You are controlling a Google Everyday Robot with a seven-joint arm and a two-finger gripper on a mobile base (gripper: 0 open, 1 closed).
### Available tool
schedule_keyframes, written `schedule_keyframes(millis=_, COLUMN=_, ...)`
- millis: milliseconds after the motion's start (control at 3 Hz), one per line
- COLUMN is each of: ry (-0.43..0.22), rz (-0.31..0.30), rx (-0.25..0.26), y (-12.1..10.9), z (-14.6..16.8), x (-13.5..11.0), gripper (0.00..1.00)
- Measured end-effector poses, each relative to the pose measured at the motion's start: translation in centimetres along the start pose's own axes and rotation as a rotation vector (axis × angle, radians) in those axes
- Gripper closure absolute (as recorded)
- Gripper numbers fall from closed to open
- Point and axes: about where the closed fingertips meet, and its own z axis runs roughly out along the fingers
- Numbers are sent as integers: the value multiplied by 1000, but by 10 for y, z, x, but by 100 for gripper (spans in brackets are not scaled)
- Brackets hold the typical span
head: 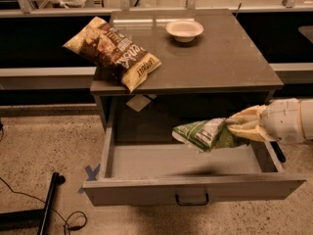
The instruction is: Place green jalapeno chip bag into top drawer
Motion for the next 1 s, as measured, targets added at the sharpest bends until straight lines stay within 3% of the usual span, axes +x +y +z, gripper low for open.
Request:
schedule_keyframes(millis=333, ry=58, rz=8, rx=-10, y=12, z=2, x=28, gripper=82)
schedule_keyframes(millis=667, ry=105, rz=45, rx=42, y=5, z=20, x=53, gripper=59)
schedule_keyframes(millis=1000, ry=85, rz=69, rx=98, y=-16, z=46, x=65, gripper=36)
